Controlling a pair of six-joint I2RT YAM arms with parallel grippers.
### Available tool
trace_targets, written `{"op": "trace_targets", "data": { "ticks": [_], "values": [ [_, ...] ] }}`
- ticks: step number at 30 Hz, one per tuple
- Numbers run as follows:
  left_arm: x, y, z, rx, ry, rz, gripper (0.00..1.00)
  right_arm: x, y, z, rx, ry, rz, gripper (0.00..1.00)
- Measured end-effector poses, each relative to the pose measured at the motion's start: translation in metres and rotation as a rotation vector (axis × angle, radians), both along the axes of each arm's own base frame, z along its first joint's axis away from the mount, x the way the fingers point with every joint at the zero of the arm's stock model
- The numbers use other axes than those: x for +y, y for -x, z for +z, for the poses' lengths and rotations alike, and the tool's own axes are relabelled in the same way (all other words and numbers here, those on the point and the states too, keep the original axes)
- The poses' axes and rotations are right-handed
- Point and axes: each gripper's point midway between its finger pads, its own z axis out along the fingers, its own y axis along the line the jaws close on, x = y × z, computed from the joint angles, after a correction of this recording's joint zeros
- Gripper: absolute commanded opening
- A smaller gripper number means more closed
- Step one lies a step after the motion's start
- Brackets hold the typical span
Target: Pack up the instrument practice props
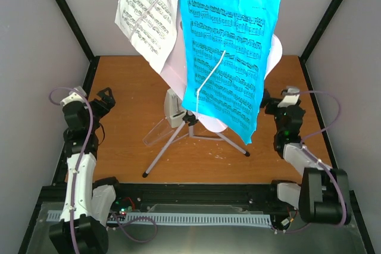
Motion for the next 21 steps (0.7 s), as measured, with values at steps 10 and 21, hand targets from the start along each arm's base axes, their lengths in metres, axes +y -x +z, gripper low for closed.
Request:
{"op": "trace_targets", "data": {
  "ticks": [10,21],
  "values": [
    [-0.026,0.000,0.038,-0.004,-0.012,-0.162,0.99,0.005,0.028,0.084,-0.058,-0.330,0.004,1.00],
    [-0.040,0.001,0.075,-0.099,-0.293,-0.300,1.00,0.182,0.055,0.123,0.181,-0.351,0.820,1.00]
  ]
}}
